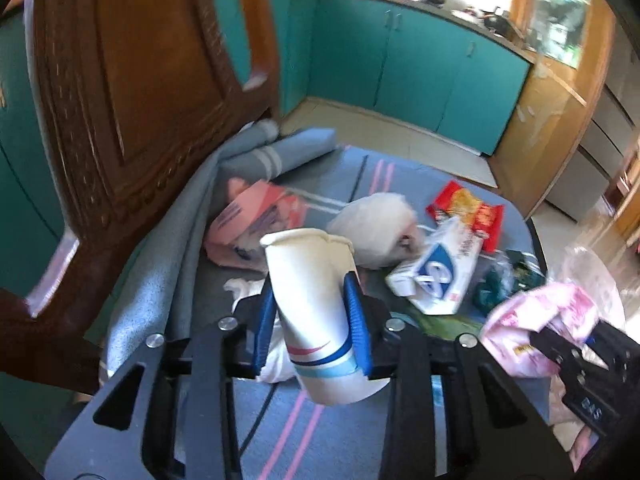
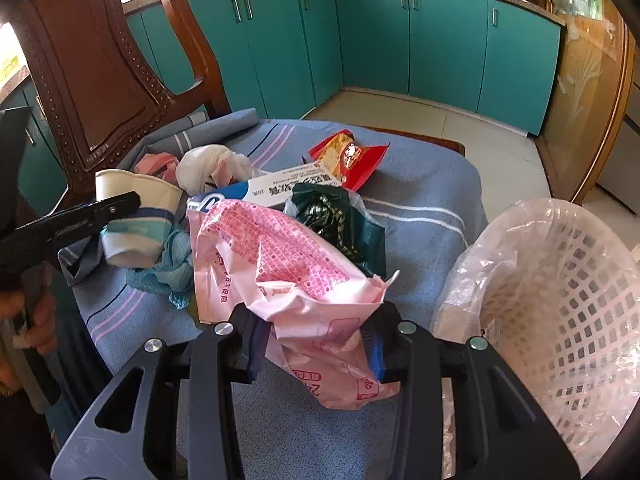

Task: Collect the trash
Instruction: 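Grasp the white paper cup with the left tool while the right tool holds the pink bag, then carry the pink bag and the paper cup toward the white basket with both tools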

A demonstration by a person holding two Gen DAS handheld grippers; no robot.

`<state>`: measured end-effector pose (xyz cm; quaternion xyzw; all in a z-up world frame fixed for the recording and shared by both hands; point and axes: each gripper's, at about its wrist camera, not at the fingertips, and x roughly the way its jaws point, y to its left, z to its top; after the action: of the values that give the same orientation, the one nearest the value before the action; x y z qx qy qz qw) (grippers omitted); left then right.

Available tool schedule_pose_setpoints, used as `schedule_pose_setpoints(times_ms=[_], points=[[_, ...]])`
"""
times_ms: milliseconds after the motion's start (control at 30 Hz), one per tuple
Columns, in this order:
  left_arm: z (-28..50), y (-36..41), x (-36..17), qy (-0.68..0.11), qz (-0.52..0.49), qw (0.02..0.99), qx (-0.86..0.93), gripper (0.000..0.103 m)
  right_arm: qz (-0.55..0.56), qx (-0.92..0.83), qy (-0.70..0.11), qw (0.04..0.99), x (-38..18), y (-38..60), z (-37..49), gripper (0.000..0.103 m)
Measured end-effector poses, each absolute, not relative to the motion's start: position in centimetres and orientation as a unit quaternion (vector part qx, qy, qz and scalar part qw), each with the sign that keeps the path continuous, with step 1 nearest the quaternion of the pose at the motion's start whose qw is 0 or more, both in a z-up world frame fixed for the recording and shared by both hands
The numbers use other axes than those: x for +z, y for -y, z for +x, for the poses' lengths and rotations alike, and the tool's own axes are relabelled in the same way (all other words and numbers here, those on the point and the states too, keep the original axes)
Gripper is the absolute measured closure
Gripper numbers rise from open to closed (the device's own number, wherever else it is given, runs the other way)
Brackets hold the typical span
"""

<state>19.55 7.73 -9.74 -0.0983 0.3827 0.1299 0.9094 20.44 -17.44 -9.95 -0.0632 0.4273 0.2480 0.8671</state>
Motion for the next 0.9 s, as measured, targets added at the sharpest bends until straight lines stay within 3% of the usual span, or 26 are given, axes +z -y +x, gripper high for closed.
schedule_pose_setpoints(times_ms=[400, 900], points=[[16.1, -4.1, -5.3, -0.327, -0.036, 0.937, 0.117, 0.07, -0.046, 0.236, -0.392, 0.888, -8.1, 19.3, 19.6, 0.063], [14.8, -2.1, -4.1, -0.312, -0.018, 0.944, 0.103, 0.07, -0.025, 0.218, -0.385, 0.896, -7.3, 21.1, 19.5, 0.063]])
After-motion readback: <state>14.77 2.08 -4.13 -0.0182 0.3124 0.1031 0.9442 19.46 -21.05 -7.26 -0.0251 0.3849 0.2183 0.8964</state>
